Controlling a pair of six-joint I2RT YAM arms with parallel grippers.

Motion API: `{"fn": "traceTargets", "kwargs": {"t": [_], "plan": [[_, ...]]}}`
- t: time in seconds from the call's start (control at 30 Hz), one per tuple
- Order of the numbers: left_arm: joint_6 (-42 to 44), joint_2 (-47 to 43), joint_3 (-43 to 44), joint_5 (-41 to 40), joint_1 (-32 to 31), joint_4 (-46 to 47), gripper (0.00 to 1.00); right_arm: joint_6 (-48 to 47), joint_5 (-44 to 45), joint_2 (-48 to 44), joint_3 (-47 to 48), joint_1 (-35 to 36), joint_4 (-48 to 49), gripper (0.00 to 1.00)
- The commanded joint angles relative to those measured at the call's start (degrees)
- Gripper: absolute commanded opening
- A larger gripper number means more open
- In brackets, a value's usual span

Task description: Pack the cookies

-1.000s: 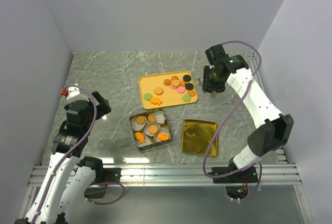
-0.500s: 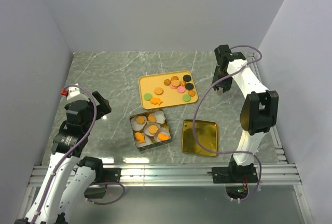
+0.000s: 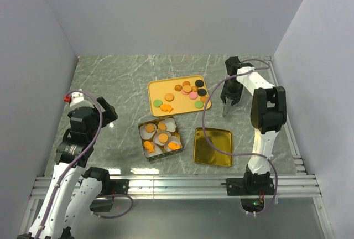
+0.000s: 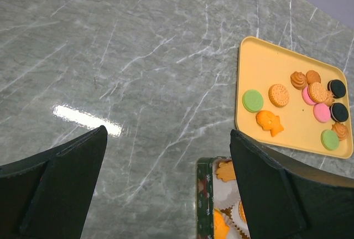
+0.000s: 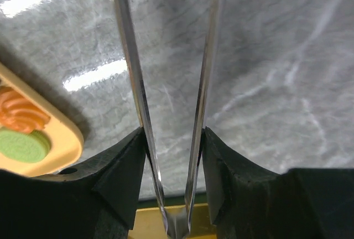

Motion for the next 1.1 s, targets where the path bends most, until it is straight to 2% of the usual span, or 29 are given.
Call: {"fn": "traceTargets", "kwargs": {"t": [0.0,0.03,0.13,0.5,0.63,0.87,1.07], "plan": [[0.3,0.3,0.4,1.0,0.5,2.0,0.99,1.3,-3.5,2.3,-0.4,0.3,3.1,0.52],[0.3,0.5,0.5,1.0,0.6,1.9,0.99,1.4,-3.6,2.7,-0.4,0.3,3.2,0.57],[0.3,0.7,0.6,1.0,0.9,1.9,1.00,1.4,-4.0,4.4,-0.2,0.2,3.7,0.63],[0.0,1.1,0.8,0.3,1.9,1.5,0.99,0.8,-3.1,4.8,1.0,0.2,2.7,0.75],[0.1,1.1,0.8,0.5,2.0,1.6,0.99,0.5,-3.1,1.9,1.6,0.3,2.1,0.83],[0.5,0.8,0.3,1.4,1.6,2.2,0.99,-0.1,-4.2,-9.3,-0.5,0.2,2.2,0.89],[0.8,0.7,0.1,1.7,-0.1,2.4,1.00,0.3,-6.0,-23.1,-11.6,0.3,4.3,0.90]]}}
